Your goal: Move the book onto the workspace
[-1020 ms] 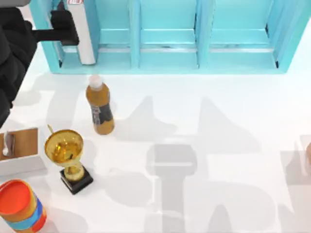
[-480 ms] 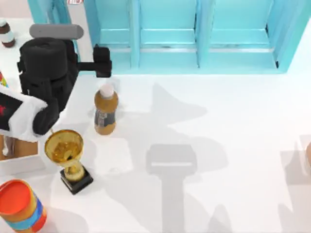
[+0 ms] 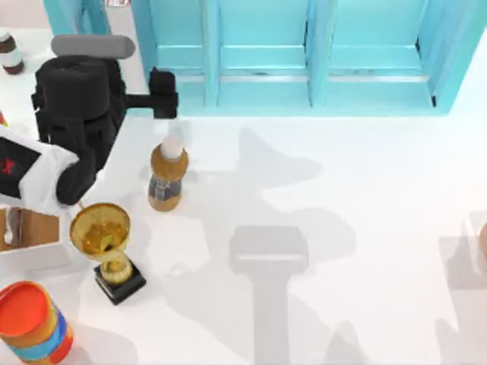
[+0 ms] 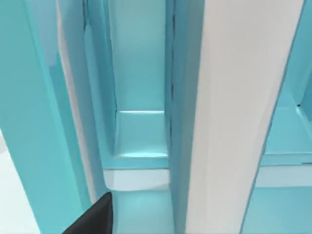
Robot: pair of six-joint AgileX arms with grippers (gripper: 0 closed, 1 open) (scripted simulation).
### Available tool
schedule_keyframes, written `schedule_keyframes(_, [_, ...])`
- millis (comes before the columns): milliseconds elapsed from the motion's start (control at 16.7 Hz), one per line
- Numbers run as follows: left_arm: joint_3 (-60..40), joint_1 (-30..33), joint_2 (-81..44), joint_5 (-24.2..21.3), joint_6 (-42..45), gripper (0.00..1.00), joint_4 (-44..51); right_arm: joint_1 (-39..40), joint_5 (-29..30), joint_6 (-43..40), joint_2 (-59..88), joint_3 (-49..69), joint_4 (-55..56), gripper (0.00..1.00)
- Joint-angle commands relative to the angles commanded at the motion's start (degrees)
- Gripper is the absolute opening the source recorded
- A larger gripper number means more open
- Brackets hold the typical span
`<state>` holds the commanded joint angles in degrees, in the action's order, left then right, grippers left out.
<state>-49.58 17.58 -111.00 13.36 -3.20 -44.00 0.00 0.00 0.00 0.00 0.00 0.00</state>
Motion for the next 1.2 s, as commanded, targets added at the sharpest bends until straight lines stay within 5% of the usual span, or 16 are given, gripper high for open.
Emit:
schedule_keyframes(600, [-20.13, -2.54, -16.12, -2.66, 0.69, 1.00, 3.69, 0.00, 0.00, 0.00, 0.00, 0.00, 0.00, 1.00])
schedule_keyframes(960, [-22.18, -2.57, -18.14, -2.73, 0.73, 1.00, 3.77, 0.00, 0.00, 0.00, 0.00, 0.00, 0.00, 1.00])
schedule_keyframes(1200, [-22.18, -2.57, -18.14, -2.73, 0.73, 0.70, 3.77, 0.00, 0.00, 0.00, 0.00, 0.00, 0.00, 1.00])
